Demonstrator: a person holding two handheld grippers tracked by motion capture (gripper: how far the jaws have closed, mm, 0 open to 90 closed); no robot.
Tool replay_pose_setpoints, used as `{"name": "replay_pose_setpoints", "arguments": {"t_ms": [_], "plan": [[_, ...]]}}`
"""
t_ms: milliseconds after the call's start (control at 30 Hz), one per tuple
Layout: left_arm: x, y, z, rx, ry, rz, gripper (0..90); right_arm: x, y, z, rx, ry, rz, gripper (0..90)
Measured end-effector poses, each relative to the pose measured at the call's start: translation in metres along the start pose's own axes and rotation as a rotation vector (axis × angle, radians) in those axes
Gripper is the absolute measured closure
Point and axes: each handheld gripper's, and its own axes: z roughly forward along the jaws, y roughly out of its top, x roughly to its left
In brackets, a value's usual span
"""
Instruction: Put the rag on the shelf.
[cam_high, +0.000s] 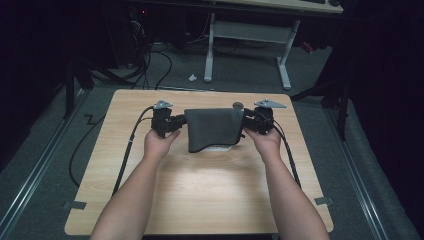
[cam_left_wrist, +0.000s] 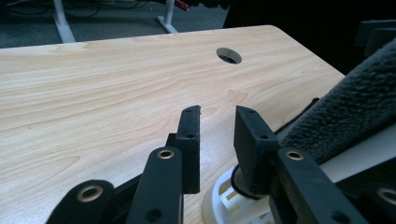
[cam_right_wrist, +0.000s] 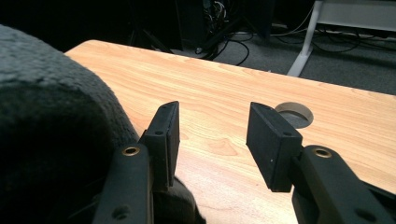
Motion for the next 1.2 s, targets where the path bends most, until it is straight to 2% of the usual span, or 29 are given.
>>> {"name": "replay_pose_setpoints", "arguments": {"t_ms": [267,400,667,867,1033,1100,1167,1200], "plan": [[0.001,0.003,-0.005,-0.015,0.012,0.006,70.5,-0.005,0.004,-0.005,-0.003,-0.025,-0.006,53.6],[-0.001,0.004,-0.008,-0.018,0.034,0.031,69.0,-0.008,0.006,-0.009,-0.006,-0.035,-0.012,52.4],[0.003,0.003,-0.023,-0.029,0.068,0.04,65.2,-0.012,0.004,-0.019,0.014,-0.08,-0.022,50.2],[0.008,-0.002,-0.041,-0.05,0.109,0.037,62.0,-0.014,0.004,-0.033,0.021,-0.104,-0.038,47.5],[0.008,-0.009,-0.06,-0.07,0.129,0.041,60.4,-0.011,-0.001,-0.049,0.003,-0.109,-0.052,45.6],[0.006,-0.014,-0.07,-0.072,0.145,0.06,58.6,-0.009,-0.004,-0.055,0.015,-0.097,-0.057,43.0],[0.003,-0.018,-0.078,-0.082,0.146,0.078,56.8,-0.005,-0.01,-0.064,-0.013,-0.094,-0.078,44.0],[0.002,-0.021,-0.083,-0.089,0.145,0.087,56.4,-0.002,-0.011,-0.068,-0.009,-0.101,-0.09,42.3]]}}
